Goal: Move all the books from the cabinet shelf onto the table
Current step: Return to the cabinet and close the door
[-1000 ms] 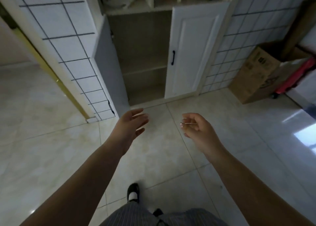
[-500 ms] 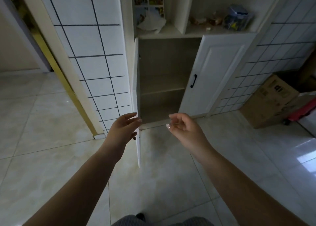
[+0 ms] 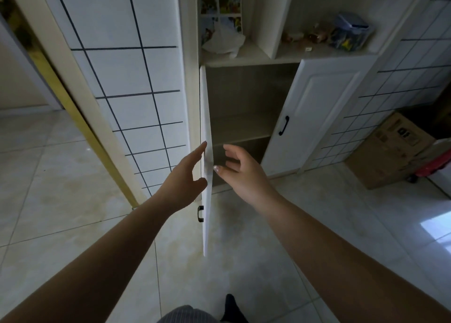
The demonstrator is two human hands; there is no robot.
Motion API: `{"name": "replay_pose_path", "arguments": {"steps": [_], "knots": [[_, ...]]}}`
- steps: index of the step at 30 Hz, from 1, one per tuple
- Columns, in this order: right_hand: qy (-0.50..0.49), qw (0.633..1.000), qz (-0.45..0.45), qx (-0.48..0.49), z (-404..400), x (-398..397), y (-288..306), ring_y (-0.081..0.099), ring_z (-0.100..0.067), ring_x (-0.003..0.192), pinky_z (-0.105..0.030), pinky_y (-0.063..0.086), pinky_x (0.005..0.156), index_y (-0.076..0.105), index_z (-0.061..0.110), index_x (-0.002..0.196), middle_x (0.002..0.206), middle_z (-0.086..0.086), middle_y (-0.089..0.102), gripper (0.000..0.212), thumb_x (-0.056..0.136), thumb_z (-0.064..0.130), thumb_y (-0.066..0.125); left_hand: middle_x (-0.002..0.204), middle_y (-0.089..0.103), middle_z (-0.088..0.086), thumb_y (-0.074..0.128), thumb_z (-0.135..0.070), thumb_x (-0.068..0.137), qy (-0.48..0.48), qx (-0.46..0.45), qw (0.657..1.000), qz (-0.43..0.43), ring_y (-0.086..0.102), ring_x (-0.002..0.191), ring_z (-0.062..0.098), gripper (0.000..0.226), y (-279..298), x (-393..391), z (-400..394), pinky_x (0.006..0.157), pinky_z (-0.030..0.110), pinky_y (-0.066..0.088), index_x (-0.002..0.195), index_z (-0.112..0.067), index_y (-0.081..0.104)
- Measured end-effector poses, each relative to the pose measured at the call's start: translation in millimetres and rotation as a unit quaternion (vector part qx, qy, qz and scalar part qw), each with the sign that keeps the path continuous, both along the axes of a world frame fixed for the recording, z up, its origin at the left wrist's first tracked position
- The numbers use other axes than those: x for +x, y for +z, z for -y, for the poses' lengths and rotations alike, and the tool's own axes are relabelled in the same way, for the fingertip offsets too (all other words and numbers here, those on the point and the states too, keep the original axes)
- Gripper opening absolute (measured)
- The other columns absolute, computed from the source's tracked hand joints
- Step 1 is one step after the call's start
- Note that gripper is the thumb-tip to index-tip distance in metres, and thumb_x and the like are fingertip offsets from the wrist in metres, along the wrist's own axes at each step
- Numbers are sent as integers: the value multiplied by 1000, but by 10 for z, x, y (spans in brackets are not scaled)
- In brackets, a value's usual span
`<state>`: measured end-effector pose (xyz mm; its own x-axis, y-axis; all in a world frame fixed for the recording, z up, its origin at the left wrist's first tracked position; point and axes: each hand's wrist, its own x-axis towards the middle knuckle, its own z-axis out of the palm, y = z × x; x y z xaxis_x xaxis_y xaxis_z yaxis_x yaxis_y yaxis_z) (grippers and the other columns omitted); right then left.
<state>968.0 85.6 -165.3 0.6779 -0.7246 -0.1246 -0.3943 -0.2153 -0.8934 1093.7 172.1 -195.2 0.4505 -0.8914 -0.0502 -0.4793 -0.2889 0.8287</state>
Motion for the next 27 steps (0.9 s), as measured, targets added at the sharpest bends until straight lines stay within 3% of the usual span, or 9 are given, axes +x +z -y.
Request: {"name": "replay_pose_path", "arguments": {"steps": [4, 6, 10, 17, 21, 27], "knots": [[8, 1000, -25, -14, 45, 132, -38, 42, -17, 134, -30, 39, 99, 31, 32, 143, 149, 7, 38, 62, 88, 34, 61, 157, 21, -5, 55, 0, 88, -57, 23, 992, 113, 24, 143, 13, 77, -21, 77, -4, 109, 21, 22, 149, -28, 18], [11, 999, -34, -22, 65, 152, -35, 41, -18, 135, -32, 39, 102, 29, 31, 144, 150, 5, 37, 64, 89, 35, 60, 158, 18, -2, 53, 0, 88, -81, 22, 983, 161, 26, 142, 15, 74, -30, 72, 42, 103, 17, 27, 149, -27, 20], [10, 998, -41, -45, 163, 110, -53, 45, -18, 132, -24, 37, 96, 31, 27, 144, 147, 4, 42, 61, 90, 33, 59, 158, 16, 2, 50, 1, 90, -100, 43, 970, 219, 25, 142, 23, 73, -9, 22, 194, 105, 28, 37, 149, -29, 19], [8, 992, -74, -105, 492, -128, -122, 50, -19, 127, -23, 37, 97, 37, 24, 140, 142, 3, 48, 55, 90, 28, 60, 161, 1, -3, 49, -2, 91, -130, 47, 941, 310, -10, 148, 24, 71, -3, -145, 580, 117, 46, 11, 147, -36, 22], [2, 992, -67, -108, 829, -336, -152, 57, -19, 119, -20, 39, 92, 43, 23, 134, 135, 2, 55, 46, 90, 23, 60, 160, 3, -9, 45, 4, 87, -156, 57, 925, 341, -13, 147, 22, 77, -10, -260, 921, 117, 46, 2, 147, -37, 20], [27, 984, -128, -126, 1502, -761, -172, 62, -20, 111, -33, 47, 97, 49, 22, 127, 123, -1, 64, 39, 90, 29, 60, 160, 9, -7, 44, 3, 88, -152, 77, 909, 380, -10, 148, 19, 75, 70, -559, 1507, 112, 46, -14, 147, -38, 22]]}}
